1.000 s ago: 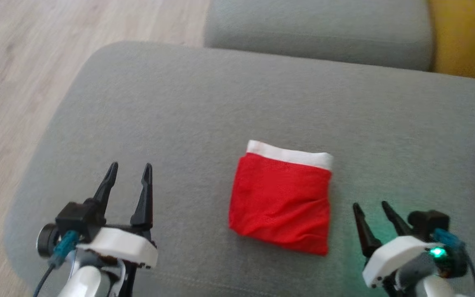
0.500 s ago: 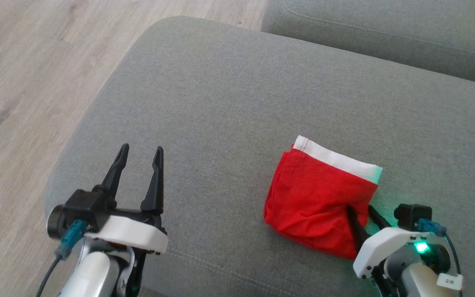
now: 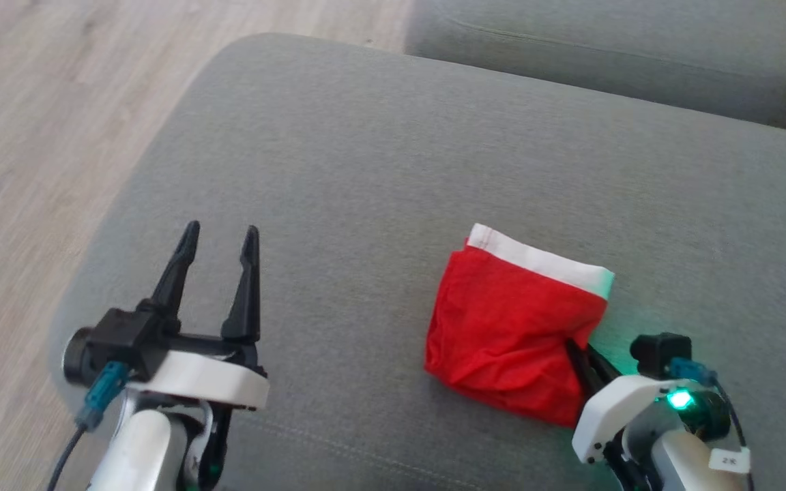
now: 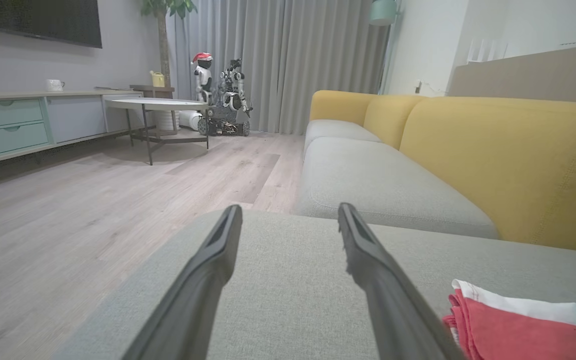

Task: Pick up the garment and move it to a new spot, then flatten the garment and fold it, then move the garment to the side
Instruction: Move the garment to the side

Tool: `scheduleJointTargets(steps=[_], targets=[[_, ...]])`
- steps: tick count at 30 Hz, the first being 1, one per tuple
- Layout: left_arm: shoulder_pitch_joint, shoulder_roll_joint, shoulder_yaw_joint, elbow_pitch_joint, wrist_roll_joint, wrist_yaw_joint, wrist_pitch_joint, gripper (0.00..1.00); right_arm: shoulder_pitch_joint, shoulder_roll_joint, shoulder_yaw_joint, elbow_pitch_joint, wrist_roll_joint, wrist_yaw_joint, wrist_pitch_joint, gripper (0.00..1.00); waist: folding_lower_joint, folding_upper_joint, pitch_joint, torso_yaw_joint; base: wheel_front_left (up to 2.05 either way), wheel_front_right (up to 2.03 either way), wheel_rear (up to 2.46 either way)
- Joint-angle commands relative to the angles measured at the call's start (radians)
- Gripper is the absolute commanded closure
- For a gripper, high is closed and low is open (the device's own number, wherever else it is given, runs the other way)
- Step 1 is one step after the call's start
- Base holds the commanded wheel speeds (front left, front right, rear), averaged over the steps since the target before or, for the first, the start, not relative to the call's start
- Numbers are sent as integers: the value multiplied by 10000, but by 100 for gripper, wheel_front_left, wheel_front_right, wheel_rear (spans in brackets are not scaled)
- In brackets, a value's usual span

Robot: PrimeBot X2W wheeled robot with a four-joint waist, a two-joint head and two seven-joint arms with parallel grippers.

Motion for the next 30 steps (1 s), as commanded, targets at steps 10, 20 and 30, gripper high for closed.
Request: scheduleJointTargets(steps=[10, 20, 30], targets=[[-106, -195, 722, -512, 396, -325, -121, 0, -755, -1230, 1768, -1070, 580, -9, 580, 100, 0, 0, 215, -2139, 0, 0, 0], [-562, -378, 838, -554, 709, -695, -122, 0, -1885, -2894, 1859, -2052, 744, -9, 980, 100, 0, 0, 948, -4142, 0, 0, 0], [-1408, -563, 660, -480, 981, -1129, -122, 0, -3472, -4576, 1474, -2226, 866, -9, 1330, 100, 0, 0, 1985, -4984, 0, 0, 0]])
